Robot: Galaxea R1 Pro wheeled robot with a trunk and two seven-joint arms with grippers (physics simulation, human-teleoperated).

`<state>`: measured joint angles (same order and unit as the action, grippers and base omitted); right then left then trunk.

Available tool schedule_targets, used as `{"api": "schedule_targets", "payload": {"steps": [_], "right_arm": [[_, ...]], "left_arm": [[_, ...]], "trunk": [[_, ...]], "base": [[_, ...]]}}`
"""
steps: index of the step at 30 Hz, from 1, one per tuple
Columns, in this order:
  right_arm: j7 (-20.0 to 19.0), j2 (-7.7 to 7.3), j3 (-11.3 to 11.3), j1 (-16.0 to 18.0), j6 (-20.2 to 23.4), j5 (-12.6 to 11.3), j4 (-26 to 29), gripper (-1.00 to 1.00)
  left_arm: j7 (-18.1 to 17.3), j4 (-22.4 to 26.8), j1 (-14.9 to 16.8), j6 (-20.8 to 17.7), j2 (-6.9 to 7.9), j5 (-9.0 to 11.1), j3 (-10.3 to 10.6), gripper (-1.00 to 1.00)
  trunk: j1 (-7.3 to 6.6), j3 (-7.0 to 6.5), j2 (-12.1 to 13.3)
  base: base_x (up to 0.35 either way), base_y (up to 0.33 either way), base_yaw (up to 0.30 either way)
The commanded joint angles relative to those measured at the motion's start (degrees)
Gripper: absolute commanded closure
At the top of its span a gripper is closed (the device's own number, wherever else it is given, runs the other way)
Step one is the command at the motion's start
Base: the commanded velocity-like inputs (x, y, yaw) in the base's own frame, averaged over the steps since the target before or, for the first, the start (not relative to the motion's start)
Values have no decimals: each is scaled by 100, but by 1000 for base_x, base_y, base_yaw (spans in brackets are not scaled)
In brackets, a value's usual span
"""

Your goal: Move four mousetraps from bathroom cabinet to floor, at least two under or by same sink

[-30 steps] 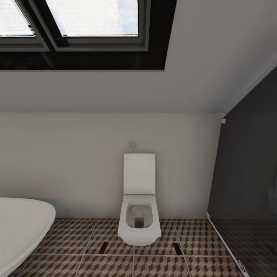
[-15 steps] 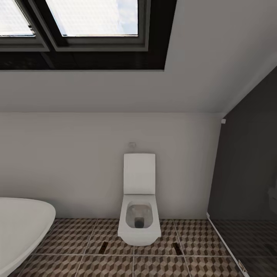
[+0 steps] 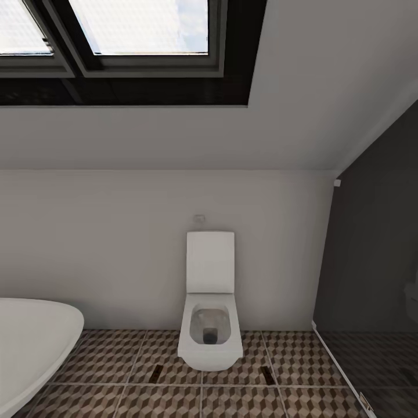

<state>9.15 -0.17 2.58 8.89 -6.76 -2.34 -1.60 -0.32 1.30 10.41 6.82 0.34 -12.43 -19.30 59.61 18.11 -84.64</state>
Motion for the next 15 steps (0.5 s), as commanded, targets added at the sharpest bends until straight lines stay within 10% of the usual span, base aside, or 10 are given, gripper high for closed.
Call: {"api": "schedule_targets", "payload": {"steps": [1, 15], "right_arm": [[-1, 0, 24, 8, -44, -24, -17, -100], [-1, 4, 23, 8, -38, -45, -17, -100]], "left_arm": [[-3, -7, 5, 21, 1, -57, -49, -100], [-3, -7, 5, 21, 1, -58, -48, -100]], "trunk": [[0, 7, -4], [0, 7, -4]], "base": [[0, 0, 0], [0, 0, 0]]}}
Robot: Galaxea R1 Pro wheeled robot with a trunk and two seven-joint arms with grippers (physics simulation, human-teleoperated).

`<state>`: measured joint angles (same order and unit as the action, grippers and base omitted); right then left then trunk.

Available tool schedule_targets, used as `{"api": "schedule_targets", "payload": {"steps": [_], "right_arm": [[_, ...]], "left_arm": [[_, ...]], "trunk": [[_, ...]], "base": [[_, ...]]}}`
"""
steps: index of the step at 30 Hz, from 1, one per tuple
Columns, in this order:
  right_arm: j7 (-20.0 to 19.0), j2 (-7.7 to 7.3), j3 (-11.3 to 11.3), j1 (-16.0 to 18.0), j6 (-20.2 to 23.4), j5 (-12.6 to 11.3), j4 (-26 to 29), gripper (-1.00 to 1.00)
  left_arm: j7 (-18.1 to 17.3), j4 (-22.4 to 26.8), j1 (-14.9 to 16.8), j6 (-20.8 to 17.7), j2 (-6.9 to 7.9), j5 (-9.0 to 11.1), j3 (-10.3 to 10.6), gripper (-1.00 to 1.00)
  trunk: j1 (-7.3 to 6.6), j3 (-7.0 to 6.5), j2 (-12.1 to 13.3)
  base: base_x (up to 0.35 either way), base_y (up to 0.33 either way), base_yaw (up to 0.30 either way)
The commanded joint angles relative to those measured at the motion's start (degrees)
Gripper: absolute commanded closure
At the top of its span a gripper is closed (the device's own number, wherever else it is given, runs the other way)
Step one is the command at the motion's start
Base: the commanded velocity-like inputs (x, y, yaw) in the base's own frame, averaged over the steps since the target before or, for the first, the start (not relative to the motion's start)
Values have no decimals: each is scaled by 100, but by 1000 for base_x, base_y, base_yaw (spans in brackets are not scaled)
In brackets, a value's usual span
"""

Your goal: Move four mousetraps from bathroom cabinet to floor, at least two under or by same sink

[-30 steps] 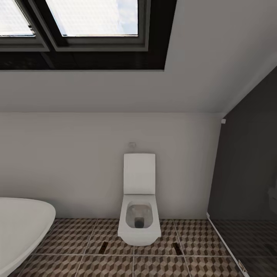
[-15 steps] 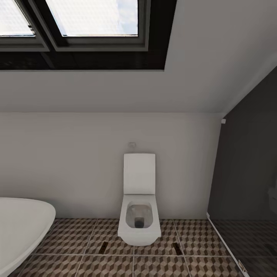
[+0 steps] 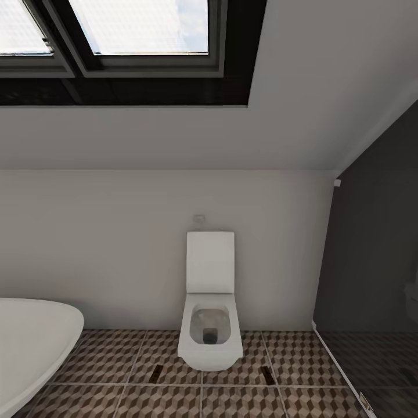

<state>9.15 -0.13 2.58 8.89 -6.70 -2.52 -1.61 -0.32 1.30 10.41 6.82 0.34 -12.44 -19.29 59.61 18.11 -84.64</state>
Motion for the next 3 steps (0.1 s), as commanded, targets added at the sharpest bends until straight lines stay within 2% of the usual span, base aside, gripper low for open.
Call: {"api": "schedule_targets", "payload": {"steps": [1, 3], "right_arm": [[-1, -1, 24, 8, -44, -27, -17, -100], [-1, -2, 24, 8, -46, -23, -16, -100]], "left_arm": [[-3, -7, 5, 21, 1, -56, -49, -100], [-3, -7, 5, 21, 1, -56, -49, -100]], "trunk": [[0, 7, -4], [0, 7, -4]], "base": [[0, 0, 0], [0, 0, 0]]}}
